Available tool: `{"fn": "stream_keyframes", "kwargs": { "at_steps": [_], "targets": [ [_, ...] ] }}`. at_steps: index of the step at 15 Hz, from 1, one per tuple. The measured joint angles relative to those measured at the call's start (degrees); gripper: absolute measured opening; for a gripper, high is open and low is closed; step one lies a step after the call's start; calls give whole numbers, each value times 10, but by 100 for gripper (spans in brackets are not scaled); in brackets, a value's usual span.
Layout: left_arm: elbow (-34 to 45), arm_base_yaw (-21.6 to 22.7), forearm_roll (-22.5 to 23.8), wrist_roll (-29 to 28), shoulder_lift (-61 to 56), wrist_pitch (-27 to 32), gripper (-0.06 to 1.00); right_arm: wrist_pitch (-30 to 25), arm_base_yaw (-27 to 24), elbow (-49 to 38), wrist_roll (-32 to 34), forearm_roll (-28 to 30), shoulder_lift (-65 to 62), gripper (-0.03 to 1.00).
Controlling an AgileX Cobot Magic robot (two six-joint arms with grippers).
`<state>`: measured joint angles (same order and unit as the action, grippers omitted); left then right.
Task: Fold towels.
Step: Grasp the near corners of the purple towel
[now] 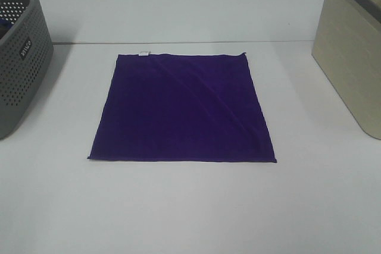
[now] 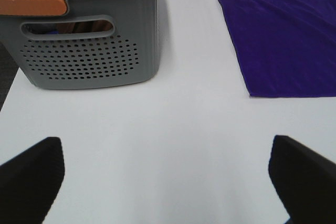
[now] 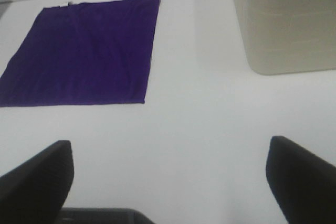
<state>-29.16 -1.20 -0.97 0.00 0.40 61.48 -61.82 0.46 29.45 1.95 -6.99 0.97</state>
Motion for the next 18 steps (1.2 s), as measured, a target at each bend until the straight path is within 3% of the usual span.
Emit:
{"fn": "stream_keyframes", "kwargs": {
  "at_steps": [1, 2, 5, 7, 9, 12, 16, 18],
  "targets": [
    [-21, 0, -5, 0, 33, 25, 99, -15, 0, 14, 0, -2, 40, 96],
    [-104, 0, -13, 13, 153, 77, 99, -50, 0, 72, 0, -5, 175, 96],
    [-207, 0, -25, 37, 333, 82, 99, -64, 0, 154, 0, -10, 372, 96],
    [-256, 0, -73, 73, 476, 80, 99, -52, 0, 211, -35, -32, 501, 96],
    [-271, 0, -154, 129, 608, 54, 99, -2, 0, 242, -110, -96, 618, 96],
    [-273, 0, -257, 214, 775, -10, 99, 36, 0, 246, -230, -251, 740, 96],
    [-331, 0, -309, 278, 954, -50, 99, 107, 0, 246, -300, -382, 883, 96],
    [-370, 0, -316, 286, 1002, -49, 99, 113, 0, 246, -302, -382, 918, 96]
  ]
}}
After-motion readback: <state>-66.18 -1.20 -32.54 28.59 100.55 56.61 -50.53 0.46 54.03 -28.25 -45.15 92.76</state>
